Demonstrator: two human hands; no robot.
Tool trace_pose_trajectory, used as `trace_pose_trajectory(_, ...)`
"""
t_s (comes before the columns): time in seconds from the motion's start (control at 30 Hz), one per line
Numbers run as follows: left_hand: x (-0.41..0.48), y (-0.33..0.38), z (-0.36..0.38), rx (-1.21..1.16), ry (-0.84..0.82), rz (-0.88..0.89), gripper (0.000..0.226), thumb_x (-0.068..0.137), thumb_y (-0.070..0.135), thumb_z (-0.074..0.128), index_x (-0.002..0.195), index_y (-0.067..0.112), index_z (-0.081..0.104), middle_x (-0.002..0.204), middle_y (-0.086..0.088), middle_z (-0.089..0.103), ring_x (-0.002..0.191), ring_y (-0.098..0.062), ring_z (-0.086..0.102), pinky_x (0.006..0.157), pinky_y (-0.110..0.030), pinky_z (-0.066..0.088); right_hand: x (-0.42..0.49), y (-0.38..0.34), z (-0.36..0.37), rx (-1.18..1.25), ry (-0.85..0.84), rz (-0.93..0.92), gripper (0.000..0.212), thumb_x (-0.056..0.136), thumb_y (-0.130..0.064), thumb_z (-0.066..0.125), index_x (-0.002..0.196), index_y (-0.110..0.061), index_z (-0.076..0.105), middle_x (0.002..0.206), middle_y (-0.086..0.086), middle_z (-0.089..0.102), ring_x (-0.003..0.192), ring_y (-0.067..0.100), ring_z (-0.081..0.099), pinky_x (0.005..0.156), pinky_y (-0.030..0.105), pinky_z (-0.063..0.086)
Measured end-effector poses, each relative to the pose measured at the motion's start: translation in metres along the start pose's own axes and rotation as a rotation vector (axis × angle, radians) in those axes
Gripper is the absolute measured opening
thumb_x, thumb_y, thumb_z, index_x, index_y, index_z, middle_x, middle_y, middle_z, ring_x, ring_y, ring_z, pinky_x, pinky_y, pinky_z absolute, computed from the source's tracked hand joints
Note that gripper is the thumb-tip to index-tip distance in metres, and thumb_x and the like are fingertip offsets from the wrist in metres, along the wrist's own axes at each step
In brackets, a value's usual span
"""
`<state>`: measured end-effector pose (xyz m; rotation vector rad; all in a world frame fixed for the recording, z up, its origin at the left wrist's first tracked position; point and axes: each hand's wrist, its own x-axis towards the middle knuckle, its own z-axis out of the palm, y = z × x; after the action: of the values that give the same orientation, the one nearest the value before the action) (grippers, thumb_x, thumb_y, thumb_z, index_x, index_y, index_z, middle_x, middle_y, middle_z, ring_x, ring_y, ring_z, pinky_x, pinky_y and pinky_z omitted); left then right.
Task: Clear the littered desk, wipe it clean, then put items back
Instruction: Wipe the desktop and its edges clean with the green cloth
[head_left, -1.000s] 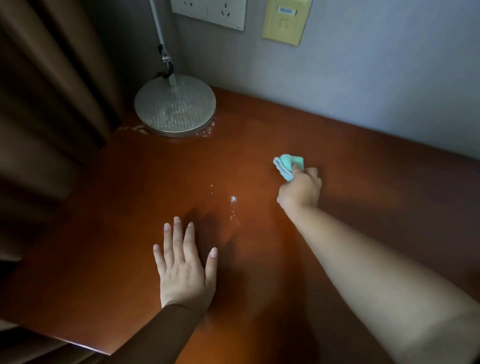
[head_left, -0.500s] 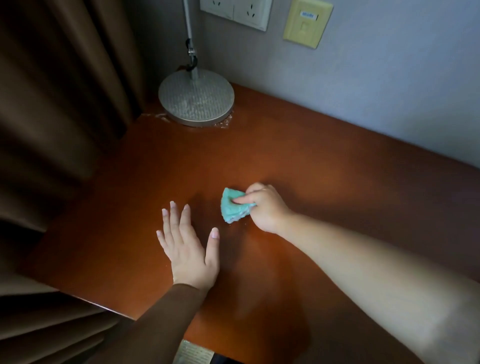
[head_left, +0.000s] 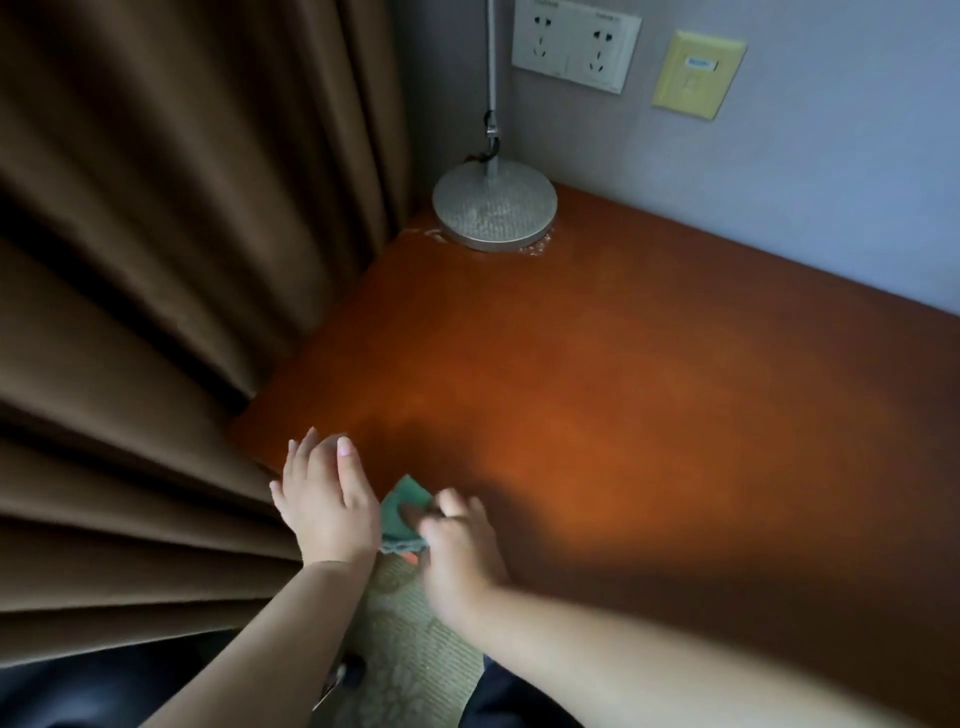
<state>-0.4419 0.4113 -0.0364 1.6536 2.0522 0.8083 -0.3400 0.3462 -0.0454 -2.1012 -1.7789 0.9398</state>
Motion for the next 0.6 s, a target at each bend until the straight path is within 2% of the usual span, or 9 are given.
trace_pose_trajectory(0.13, -0.016, -0.013, -0.032, 0.139, 0.042, -0.144, 0.04, 0.092, 0.039, 0.042, 0.109, 0.011, 0.065, 0.126, -0.01, 0.058, 0.128, -0.031, 0.042, 0.107, -0.054, 0.027, -0.032, -0.013, 0.033, 0.06, -0.353, 0.055, 0.03, 0.093, -0.015, 0.047, 0.12, -0.008, 0.058, 0.124, 0.016, 0.052, 0.115, 0.031, 0.05, 0.083, 0.029, 0.037)
trace_pose_trajectory(0.2, -0.027, -0.012, -0.042, 0.095, 0.052, -0.156, 0.028, 0.091, 0.027, 0.05, 0.108, 0.011, 0.066, 0.115, -0.011, 0.063, 0.115, -0.033, 0.051, 0.101, -0.046, 0.036, -0.057, -0.012, 0.042, 0.145, -0.414, 0.053, 0.033, 0.093, -0.009, 0.045, 0.124, -0.009, 0.057, 0.129, 0.016, 0.052, 0.117, 0.03, 0.052, 0.08, 0.026, 0.035)
trace_pose_trajectory(0.27, -0.04, -0.003, -0.046, 0.022, 0.019, -0.119, 0.023, 0.09, 0.021, 0.053, 0.102, 0.008, 0.067, 0.106, -0.013, 0.066, 0.104, -0.034, 0.057, 0.088, -0.038, 0.042, -0.082, -0.005, 0.035, 0.355, -0.36, 0.123, 0.037, 0.093, -0.009, 0.045, 0.128, -0.016, 0.056, 0.132, 0.005, 0.055, 0.116, 0.023, 0.055, 0.084, 0.022, 0.043)
trace_pose_trajectory(0.33, -0.059, 0.012, -0.042, -0.009, -0.044, -0.065, 0.023, 0.09, 0.022, 0.056, 0.092, 0.003, 0.067, 0.098, -0.014, 0.065, 0.095, -0.035, 0.059, 0.078, -0.034, 0.043, -0.098, 0.008, 0.016, 0.521, -0.253, 0.187, 0.038, 0.089, -0.008, 0.049, 0.125, -0.018, 0.06, 0.123, 0.003, 0.062, 0.108, 0.018, 0.06, 0.085, 0.022, 0.046)
trace_pose_trajectory(0.43, -0.099, 0.045, -0.029, -0.054, -0.151, 0.011, 0.037, 0.089, 0.037, 0.059, 0.08, 0.002, 0.066, 0.108, -0.012, 0.068, 0.1, -0.029, 0.062, 0.084, -0.031, 0.048, -0.113, 0.045, -0.018, 0.752, -0.021, 0.318, 0.04, 0.078, -0.004, 0.057, 0.115, -0.017, 0.065, 0.107, 0.004, 0.07, 0.092, 0.019, 0.066, 0.079, 0.026, 0.054)
trace_pose_trajectory(0.5, -0.134, 0.072, -0.019, -0.132, -0.248, 0.07, 0.043, 0.09, 0.042, 0.057, 0.079, 0.002, 0.07, 0.114, -0.01, 0.067, 0.106, -0.024, 0.061, 0.09, -0.03, 0.047, -0.13, 0.076, -0.041, 0.906, 0.112, 0.395, 0.03, 0.075, -0.002, 0.062, 0.101, -0.015, 0.069, 0.098, 0.006, 0.072, 0.081, 0.019, 0.067, 0.073, 0.028, 0.055)
trace_pose_trajectory(0.53, -0.153, 0.084, -0.014, -0.19, -0.308, 0.087, 0.045, 0.09, 0.048, 0.054, 0.077, 0.009, 0.072, 0.108, -0.01, 0.069, 0.104, -0.024, 0.061, 0.089, -0.031, 0.046, -0.141, 0.093, -0.051, 0.991, 0.173, 0.435, 0.022, 0.075, 0.0, 0.063, 0.091, -0.015, 0.068, 0.094, 0.008, 0.072, 0.08, 0.021, 0.067, 0.072, 0.03, 0.054)
trace_pose_trajectory(0.57, -0.172, 0.095, -0.009, -0.216, -0.361, 0.112, 0.047, 0.088, 0.057, 0.048, 0.067, 0.022, 0.07, 0.099, -0.013, 0.07, 0.098, -0.025, 0.061, 0.088, -0.033, 0.045, -0.152, 0.107, -0.059, 1.087, 0.232, 0.491, 0.02, 0.076, 0.002, 0.062, 0.085, -0.015, 0.067, 0.092, 0.012, 0.071, 0.081, 0.026, 0.068, 0.075, 0.034, 0.055)
trace_pose_trajectory(0.6, -0.19, 0.106, -0.004, -0.197, -0.404, 0.15, 0.054, 0.085, 0.066, 0.041, 0.052, 0.027, 0.058, 0.094, -0.014, 0.069, 0.096, -0.028, 0.06, 0.088, -0.035, 0.044, -0.164, 0.12, -0.066, 1.186, 0.289, 0.549, 0.019, 0.078, 0.004, 0.061, 0.083, -0.014, 0.066, 0.093, 0.015, 0.071, 0.085, 0.031, 0.068, 0.079, 0.04, 0.056)
